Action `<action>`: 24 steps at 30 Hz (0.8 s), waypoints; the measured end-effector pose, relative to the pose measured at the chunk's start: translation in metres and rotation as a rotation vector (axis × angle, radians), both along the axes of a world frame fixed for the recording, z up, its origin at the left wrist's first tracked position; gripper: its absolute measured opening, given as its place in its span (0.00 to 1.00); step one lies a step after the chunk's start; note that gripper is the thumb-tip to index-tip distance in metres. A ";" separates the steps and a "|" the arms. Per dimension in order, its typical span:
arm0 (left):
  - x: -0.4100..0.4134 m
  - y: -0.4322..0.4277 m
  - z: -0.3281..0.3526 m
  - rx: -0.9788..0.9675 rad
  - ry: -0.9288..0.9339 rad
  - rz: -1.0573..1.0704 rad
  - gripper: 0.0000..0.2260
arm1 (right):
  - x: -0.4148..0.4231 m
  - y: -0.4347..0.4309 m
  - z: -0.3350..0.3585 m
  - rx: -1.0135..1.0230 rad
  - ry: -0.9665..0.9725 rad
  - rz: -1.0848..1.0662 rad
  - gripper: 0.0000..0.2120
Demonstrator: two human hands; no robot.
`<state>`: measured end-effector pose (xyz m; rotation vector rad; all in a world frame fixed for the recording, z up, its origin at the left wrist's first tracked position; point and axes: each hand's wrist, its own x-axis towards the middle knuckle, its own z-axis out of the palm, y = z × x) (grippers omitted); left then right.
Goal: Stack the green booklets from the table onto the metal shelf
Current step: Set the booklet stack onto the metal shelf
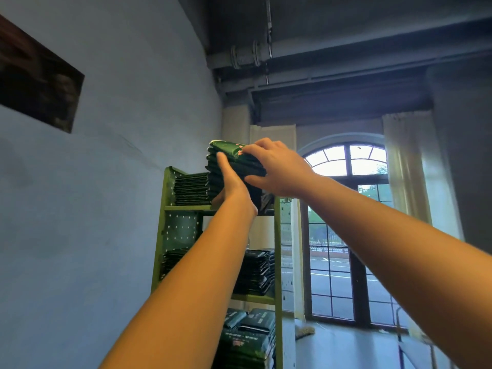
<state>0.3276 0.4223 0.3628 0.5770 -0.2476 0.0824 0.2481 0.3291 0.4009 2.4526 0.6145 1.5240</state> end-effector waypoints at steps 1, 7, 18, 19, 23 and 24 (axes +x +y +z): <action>0.005 -0.002 0.005 0.036 0.032 0.013 0.61 | 0.003 -0.001 0.004 -0.005 0.011 -0.004 0.28; -0.038 -0.005 0.005 0.212 0.057 0.072 0.22 | 0.016 -0.001 0.023 -0.017 0.062 -0.027 0.28; -0.026 0.015 -0.014 0.596 -0.054 0.101 0.13 | 0.033 0.005 0.045 0.032 0.196 -0.023 0.24; -0.020 0.016 -0.017 0.646 -0.057 0.134 0.15 | 0.035 0.007 0.046 0.026 0.209 -0.022 0.23; 0.000 0.015 -0.025 0.810 -0.096 0.364 0.25 | 0.042 0.009 0.052 0.040 0.253 -0.042 0.21; 0.003 0.013 -0.027 0.850 -0.101 0.479 0.28 | 0.044 0.008 0.053 0.044 0.258 -0.052 0.21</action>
